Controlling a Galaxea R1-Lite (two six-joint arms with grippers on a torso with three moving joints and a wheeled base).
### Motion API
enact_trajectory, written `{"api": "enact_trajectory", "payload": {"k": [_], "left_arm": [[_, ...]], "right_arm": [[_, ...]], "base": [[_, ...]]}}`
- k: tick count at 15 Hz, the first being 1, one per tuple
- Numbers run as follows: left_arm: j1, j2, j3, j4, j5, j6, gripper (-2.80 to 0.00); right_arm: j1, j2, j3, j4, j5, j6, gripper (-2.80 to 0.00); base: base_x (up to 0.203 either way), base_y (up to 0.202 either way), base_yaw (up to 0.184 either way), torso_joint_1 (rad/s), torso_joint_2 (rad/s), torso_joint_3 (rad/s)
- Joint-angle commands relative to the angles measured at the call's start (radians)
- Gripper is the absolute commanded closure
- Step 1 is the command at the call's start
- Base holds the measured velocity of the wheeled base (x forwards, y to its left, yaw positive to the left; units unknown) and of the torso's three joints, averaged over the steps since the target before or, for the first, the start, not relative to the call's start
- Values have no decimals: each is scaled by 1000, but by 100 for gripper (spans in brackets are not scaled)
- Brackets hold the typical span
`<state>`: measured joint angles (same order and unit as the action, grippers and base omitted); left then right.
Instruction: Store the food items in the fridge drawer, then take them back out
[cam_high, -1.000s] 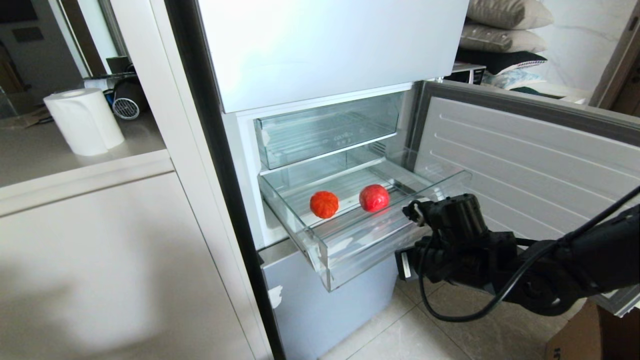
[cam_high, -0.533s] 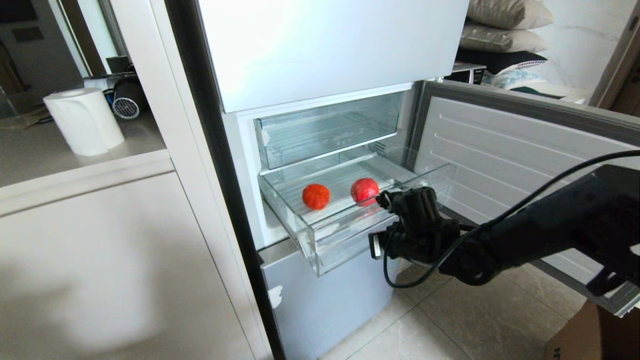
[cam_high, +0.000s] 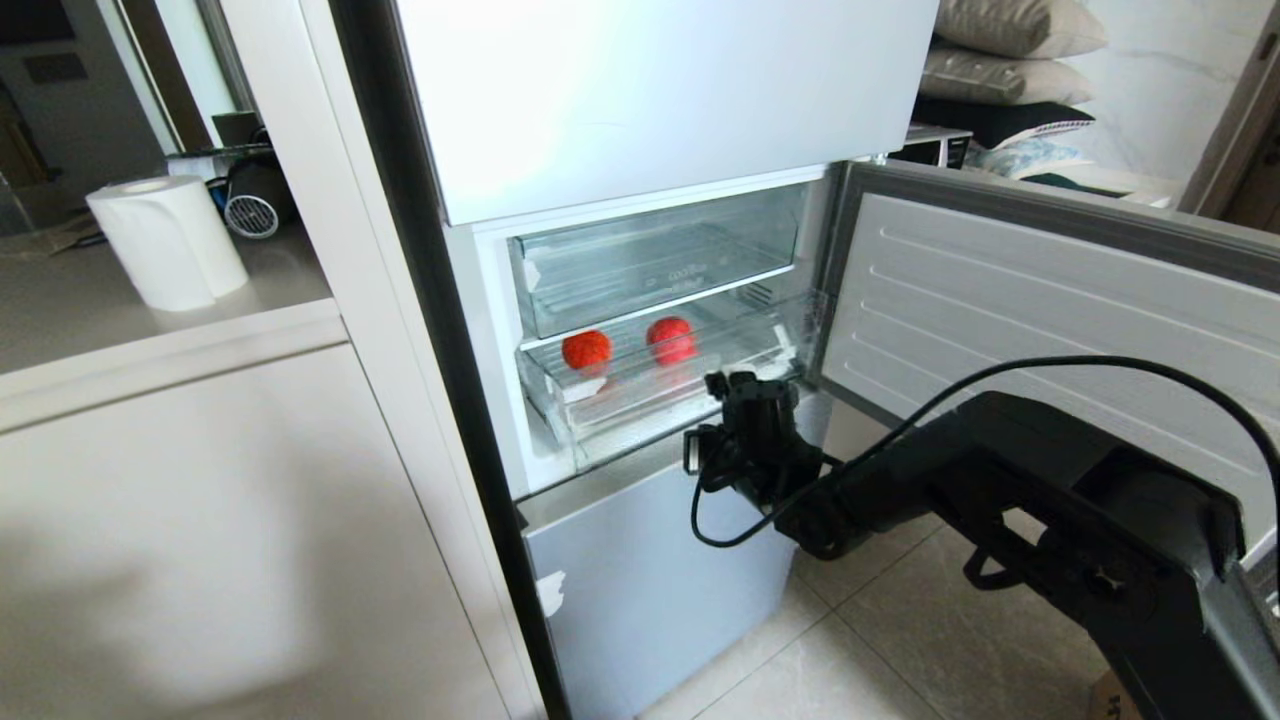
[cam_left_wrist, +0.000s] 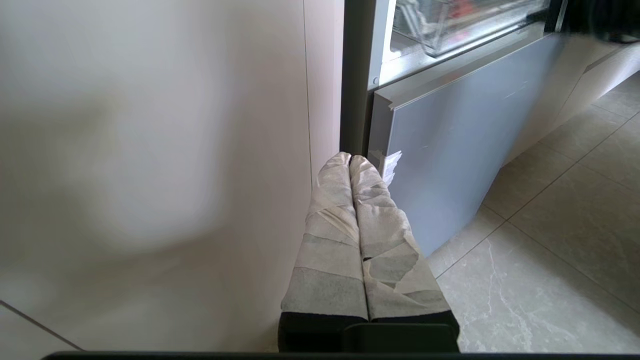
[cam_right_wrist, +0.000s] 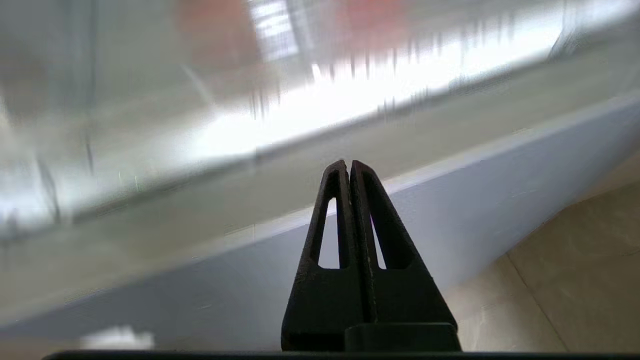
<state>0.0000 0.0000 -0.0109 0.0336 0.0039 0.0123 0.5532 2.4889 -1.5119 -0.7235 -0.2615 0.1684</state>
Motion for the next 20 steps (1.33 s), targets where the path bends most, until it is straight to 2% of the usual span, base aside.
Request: {"api": "enact_trajectory", "payload": {"k": [1,3,9,12,13,15,17,18,20], "left_arm": [[0,2,0,0,1,0,0],[0,2,0,0,1,0,0],[0,2,0,0,1,0,0],[0,2,0,0,1,0,0],[0,1,0,0,1,0,0],[0,2,0,0,1,0,0],[0,2,0,0,1,0,0],[0,0,0,0,1,0,0],[0,2,0,0,1,0,0]], "right_arm": [[5,-18,38,-11,0,2,0],[6,12,14,-11,3,-5,0],[-2,196,-301,-11,8,-18,0],[-2,287,-441,-11,16,-54,0],[-2,299,-451,-11,34,-91,0],[-4,294,-449,-14,72,-109,0],[-1,265,-402,-71,64,-110,0],[4,230,-326,-96,62,-112,0],[32,71,-54,-142,61,-115,0]], "base": [[0,0,0,0,0,0],[0,0,0,0,0,0],[0,0,0,0,0,0],[0,0,0,0,0,0],[0,0,0,0,0,0],[0,0,0,0,0,0],[0,0,0,0,0,0],[0,0,0,0,0,0],[0,0,0,0,0,0]]}}
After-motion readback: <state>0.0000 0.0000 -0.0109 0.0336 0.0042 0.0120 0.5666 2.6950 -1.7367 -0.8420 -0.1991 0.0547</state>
